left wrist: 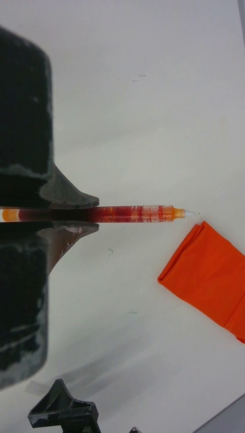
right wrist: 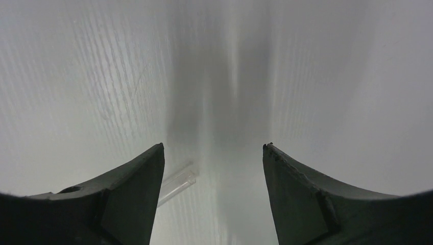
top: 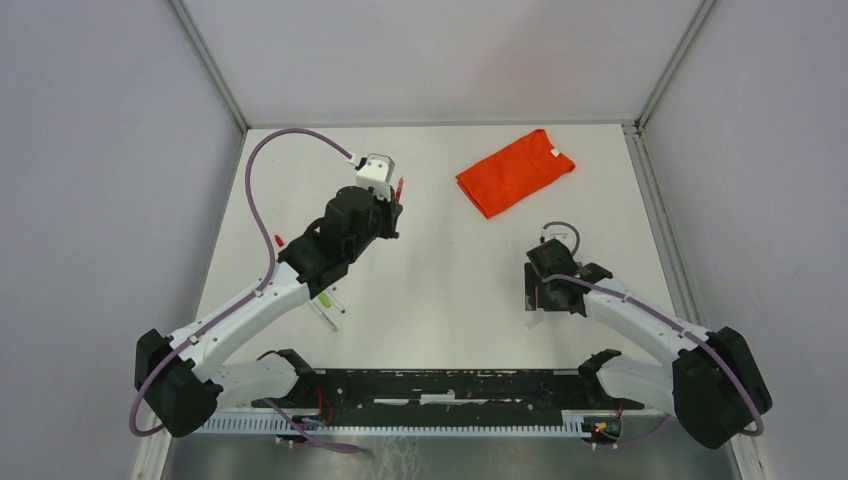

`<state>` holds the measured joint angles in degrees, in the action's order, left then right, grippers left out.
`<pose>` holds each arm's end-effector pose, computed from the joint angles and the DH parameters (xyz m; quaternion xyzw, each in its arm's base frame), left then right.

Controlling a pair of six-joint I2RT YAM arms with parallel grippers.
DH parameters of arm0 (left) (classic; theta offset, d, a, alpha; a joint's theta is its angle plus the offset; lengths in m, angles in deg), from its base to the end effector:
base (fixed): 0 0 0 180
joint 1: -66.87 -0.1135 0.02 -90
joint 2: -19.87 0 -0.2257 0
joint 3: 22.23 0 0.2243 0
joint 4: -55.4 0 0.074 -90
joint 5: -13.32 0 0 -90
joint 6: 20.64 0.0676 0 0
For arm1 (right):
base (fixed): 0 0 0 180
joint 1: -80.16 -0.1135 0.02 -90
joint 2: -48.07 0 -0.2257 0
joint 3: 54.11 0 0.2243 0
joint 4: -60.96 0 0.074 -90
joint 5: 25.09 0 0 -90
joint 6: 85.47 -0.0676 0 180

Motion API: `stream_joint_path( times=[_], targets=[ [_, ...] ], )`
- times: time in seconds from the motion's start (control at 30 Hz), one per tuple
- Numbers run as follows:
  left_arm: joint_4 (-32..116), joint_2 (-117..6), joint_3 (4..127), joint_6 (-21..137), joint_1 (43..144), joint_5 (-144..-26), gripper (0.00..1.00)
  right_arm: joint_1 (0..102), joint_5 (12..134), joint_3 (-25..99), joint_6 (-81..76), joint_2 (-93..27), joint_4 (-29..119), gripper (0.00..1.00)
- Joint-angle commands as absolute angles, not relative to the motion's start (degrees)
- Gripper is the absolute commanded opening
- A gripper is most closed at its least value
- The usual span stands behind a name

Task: Insert the pens into the pen caps
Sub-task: Insert the pen cap onto the pen.

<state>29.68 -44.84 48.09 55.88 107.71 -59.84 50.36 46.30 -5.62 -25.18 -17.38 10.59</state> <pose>0.2224 -0.1664 0.2918 0.1103 0.8077 -0.1519 0.5589 0.1791 0.0777 0.1260 0.0310 0.9676 -0.0414 0.2471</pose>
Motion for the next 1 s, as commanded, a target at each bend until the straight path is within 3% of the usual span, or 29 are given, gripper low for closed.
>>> stream_joint_path(
  times=[0.0,0.33,0.47,0.63,0.87,0.97],
  targets=[
    [31.7,-44.8,48.7,57.2,107.7,-60.4,0.02,50.7,51.0,-9.3,-33.3,-14.3,13.9,0.76],
    [31.8,-43.9,48.5,57.4,107.7,-60.5,0.02,50.6,57.5,-13.2,-33.4,-15.7,15.7,0.69],
    [31.8,-43.8,48.5,57.4,107.7,-60.5,0.02,50.6,57.0,-12.6,-31.5,-16.2,14.0,0.6],
    [31.9,-44.0,48.7,57.5,107.7,-60.7,0.02,50.5,57.0,-10.2,-28.2,-18.0,13.3,0.41],
    [31.7,-44.3,48.7,57.6,107.7,-60.4,0.02,49.4,64.6,-7.6,-23.2,-20.1,18.0,0.26],
    [31.7,-44.3,48.7,57.6,107.7,-60.3,0.02,46.9,67.1,-5.6,-21.2,-21.1,20.2,0.24]
  ],
)
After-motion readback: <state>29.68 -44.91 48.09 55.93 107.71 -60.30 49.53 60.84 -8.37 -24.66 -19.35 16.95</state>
